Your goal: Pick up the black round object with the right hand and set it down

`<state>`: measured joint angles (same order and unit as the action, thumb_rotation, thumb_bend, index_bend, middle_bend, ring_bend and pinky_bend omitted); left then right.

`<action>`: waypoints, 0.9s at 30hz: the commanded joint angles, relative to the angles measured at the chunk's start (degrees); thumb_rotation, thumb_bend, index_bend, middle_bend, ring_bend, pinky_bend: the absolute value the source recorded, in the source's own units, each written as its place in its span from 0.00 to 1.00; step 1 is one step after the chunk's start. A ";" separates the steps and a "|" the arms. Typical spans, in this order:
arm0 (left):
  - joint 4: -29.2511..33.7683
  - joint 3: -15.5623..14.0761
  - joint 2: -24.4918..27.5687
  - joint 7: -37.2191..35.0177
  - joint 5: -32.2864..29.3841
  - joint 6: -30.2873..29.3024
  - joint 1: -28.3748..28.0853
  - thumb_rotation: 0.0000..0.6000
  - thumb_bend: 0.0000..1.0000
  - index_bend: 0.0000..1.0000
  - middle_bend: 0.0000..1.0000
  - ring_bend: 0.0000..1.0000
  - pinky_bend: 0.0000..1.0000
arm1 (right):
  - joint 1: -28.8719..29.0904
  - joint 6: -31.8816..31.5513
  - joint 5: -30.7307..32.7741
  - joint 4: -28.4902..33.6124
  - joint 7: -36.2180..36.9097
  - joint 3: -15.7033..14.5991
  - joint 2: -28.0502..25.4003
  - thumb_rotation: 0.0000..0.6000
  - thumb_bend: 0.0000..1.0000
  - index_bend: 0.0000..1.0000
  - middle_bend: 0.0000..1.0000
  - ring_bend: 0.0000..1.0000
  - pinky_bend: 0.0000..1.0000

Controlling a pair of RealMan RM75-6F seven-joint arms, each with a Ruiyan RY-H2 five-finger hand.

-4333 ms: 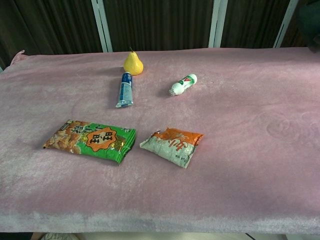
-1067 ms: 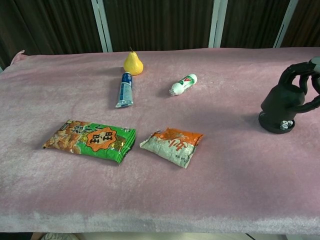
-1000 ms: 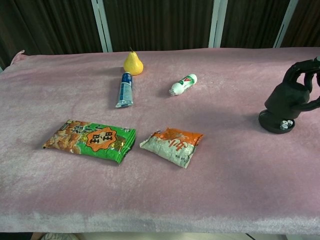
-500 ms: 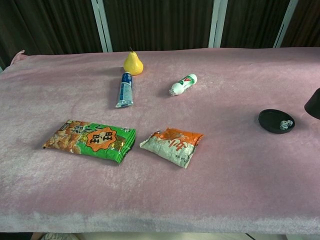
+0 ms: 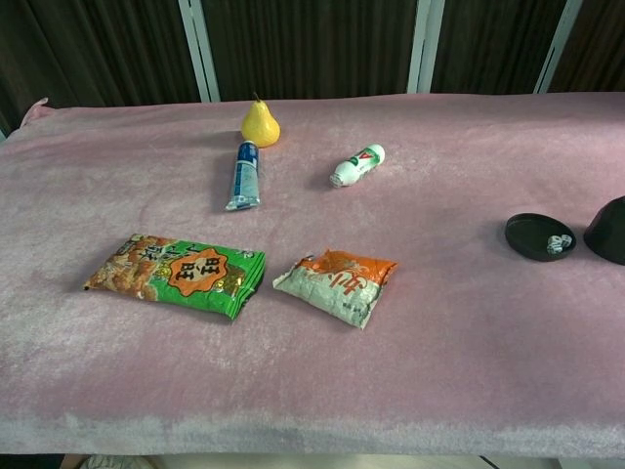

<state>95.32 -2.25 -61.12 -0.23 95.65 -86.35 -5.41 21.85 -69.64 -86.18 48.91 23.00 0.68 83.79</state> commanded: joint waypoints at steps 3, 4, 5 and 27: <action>-0.25 -0.05 -0.02 -0.37 0.12 0.19 -0.18 1.00 0.57 0.45 0.44 0.35 0.49 | -1.79 -4.15 -0.59 4.75 0.04 0.60 -2.38 1.00 0.22 0.06 0.06 0.00 0.10; -0.29 -0.03 -0.03 -0.45 0.10 0.20 -0.22 1.00 0.57 0.45 0.44 0.35 0.49 | -2.32 -6.72 -0.90 5.54 0.84 1.28 -2.34 1.00 0.22 0.06 0.06 0.00 0.10; -0.32 0.00 -0.05 -0.51 0.08 0.24 -0.26 1.00 0.57 0.45 0.44 0.35 0.49 | -2.77 -8.97 -1.31 6.07 1.65 1.76 -2.27 1.00 0.22 0.06 0.06 0.00 0.10; -0.88 0.42 -0.52 -0.63 -0.62 0.10 -0.43 1.00 0.57 0.46 0.44 0.35 0.49 | -15.54 -18.91 2.24 35.62 -12.06 -0.30 -16.50 1.00 0.20 0.00 0.06 0.00 0.06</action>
<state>94.44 -1.82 -61.64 -0.87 95.02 -86.25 -5.85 6.44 -88.60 -84.08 84.40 11.03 0.25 67.31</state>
